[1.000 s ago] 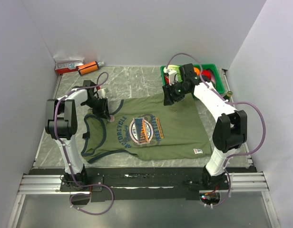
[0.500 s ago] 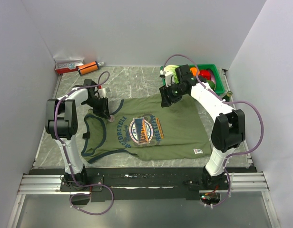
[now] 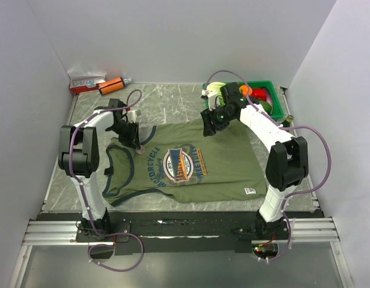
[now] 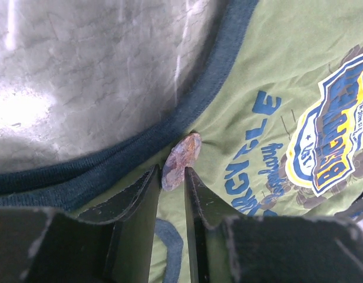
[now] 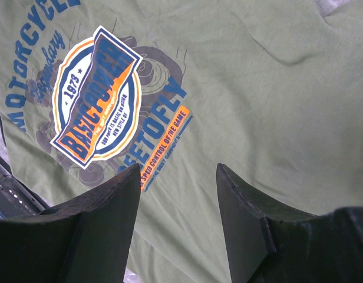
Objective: Remove the brooch from the garment
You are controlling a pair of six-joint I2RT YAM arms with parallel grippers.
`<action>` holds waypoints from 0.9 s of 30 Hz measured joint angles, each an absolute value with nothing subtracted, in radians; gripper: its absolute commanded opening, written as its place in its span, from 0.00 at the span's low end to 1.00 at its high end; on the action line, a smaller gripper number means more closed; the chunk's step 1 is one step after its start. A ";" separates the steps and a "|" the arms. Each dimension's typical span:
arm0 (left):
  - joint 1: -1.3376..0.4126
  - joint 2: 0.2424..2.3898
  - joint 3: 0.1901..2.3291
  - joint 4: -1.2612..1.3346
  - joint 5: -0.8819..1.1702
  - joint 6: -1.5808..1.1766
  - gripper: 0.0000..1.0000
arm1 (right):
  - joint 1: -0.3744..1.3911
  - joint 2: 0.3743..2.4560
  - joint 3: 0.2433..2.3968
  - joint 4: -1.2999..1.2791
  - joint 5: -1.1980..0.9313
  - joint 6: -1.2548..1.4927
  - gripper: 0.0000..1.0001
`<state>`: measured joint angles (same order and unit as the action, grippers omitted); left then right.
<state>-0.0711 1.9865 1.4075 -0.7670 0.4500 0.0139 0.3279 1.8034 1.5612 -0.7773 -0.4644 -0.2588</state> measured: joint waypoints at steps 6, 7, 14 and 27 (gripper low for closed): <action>-0.096 1.967 1.414 -0.762 0.403 0.014 0.28 | 0.329 1.805 1.561 -0.777 -0.465 -0.259 0.62; -0.101 1.964 1.414 -0.762 0.395 0.014 0.27 | 0.329 1.806 1.561 -0.777 -0.465 -0.259 0.62; -0.115 1.959 1.414 -0.768 0.382 0.014 0.17 | 0.329 1.808 1.561 -0.777 -0.466 -0.259 0.62; -0.198 1.906 1.415 -0.796 0.314 0.042 0.01 | 0.331 1.822 1.561 -0.778 -0.474 -0.259 0.61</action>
